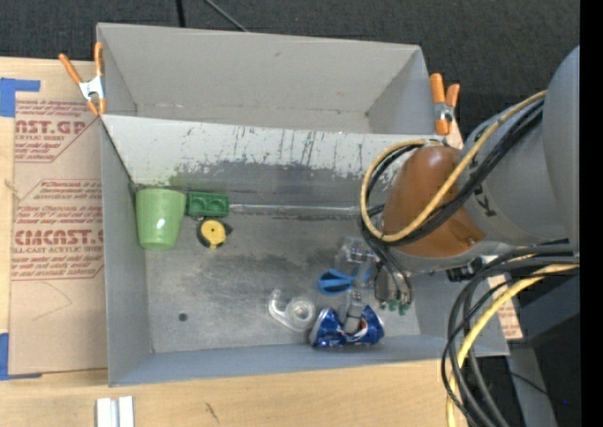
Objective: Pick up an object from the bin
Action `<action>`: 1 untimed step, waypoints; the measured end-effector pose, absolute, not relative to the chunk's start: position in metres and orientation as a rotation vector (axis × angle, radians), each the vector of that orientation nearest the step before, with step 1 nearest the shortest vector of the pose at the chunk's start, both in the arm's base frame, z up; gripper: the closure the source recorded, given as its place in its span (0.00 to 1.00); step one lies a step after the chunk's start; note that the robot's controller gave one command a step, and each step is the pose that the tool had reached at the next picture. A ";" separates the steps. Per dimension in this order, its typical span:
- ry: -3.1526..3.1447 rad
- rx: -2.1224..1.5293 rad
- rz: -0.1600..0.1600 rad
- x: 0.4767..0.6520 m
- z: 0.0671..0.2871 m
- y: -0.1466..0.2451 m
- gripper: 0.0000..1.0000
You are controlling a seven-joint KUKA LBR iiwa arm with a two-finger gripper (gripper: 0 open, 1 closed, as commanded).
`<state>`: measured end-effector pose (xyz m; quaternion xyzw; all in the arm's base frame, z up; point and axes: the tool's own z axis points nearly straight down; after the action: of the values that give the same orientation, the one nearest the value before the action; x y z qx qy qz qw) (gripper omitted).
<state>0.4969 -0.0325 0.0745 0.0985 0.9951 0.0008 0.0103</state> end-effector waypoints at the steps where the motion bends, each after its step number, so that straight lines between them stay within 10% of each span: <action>1: 3.121 0.308 0.000 0.494 0.072 -0.034 1.00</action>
Offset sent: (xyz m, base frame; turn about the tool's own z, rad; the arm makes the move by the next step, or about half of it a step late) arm 0.0000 0.0000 0.0000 0.0000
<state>0.4936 -0.0343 0.0723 0.0983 0.9951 0.0000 0.0029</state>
